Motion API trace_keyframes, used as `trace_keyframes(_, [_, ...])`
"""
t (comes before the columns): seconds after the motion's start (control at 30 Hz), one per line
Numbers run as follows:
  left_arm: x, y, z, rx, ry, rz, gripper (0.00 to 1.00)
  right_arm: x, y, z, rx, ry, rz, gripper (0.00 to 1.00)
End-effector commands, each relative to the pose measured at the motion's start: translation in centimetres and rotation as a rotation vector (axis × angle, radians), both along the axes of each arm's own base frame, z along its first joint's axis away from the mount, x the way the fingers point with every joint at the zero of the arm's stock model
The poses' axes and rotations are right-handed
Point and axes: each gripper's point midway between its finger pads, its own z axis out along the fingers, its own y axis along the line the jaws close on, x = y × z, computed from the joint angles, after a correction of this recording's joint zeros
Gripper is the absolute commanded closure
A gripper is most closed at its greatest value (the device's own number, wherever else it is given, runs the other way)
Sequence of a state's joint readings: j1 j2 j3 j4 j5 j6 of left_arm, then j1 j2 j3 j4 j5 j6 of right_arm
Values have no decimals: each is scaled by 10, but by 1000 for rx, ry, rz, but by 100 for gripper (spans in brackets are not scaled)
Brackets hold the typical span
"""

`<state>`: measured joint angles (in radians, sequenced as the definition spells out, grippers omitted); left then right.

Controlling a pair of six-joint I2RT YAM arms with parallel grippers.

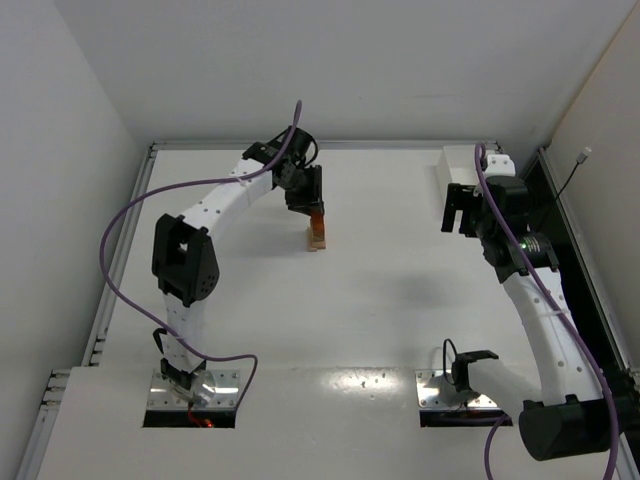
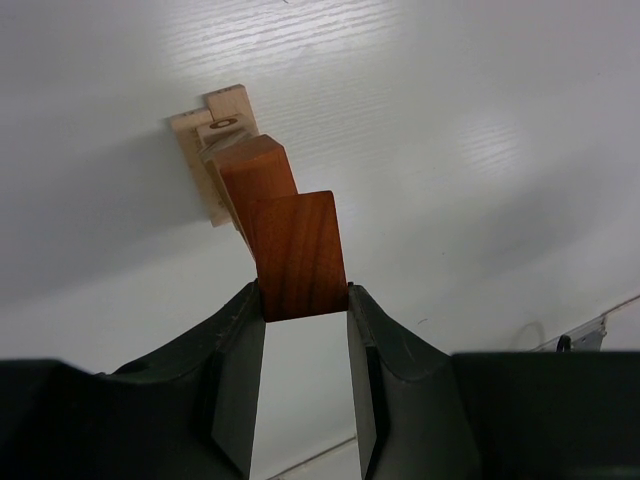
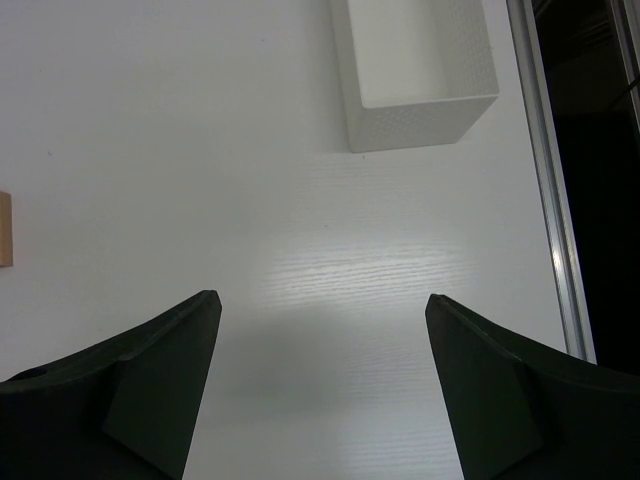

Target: Build the wood block tower

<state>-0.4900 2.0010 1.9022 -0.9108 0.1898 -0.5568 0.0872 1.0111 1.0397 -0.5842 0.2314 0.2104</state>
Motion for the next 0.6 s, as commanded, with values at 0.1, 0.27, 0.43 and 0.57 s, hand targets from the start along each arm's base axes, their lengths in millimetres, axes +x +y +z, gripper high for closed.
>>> trace_keyframes(0.1, [8, -1, -9, 16, -5, 19, 100, 5, 0, 8, 18, -40, -8, 19])
trace_keyframes(0.27, [10, -2, -10, 16, -5, 19, 100, 4, -1, 8, 14, -41, -16, 19])
trace_keyframes(0.43, [10, -2, -14, 21, 3, 19, 100, 6, -1, 5, 13, -32, -16, 19])
trace_keyframes(0.57, [9, -4, -14, 14, 6, 14, 100, 5, -1, 1, 12, -22, -16, 19])
